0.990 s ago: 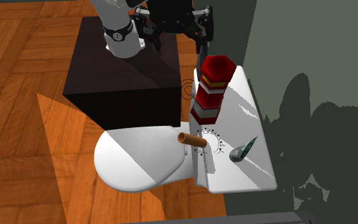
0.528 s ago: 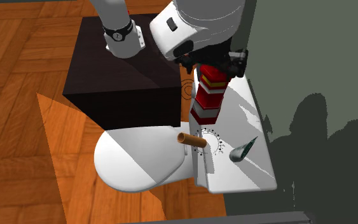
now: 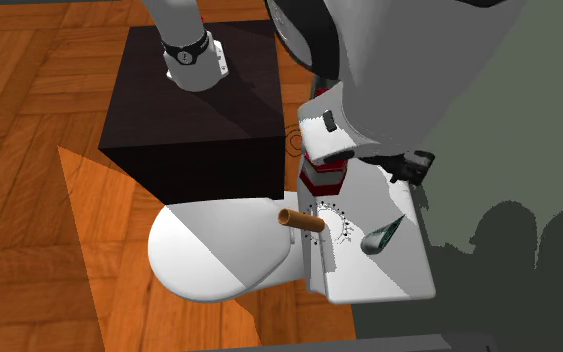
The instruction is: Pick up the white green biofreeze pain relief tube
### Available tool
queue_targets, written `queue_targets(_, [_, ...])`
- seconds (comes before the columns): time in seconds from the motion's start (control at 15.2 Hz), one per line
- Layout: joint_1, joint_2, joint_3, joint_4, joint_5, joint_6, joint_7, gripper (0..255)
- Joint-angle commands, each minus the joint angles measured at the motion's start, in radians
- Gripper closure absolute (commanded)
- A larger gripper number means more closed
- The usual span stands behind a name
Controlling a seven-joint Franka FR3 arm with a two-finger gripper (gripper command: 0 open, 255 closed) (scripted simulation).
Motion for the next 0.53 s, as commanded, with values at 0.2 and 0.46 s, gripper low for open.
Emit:
queue_targets(0.2, [0.078, 0.219, -0.043, 0.192, -0.075, 0.029, 0.183, 0])
queue_targets(0.46, [0.141, 0.383, -0.089, 0.370, -0.105, 0.023, 0.293, 0])
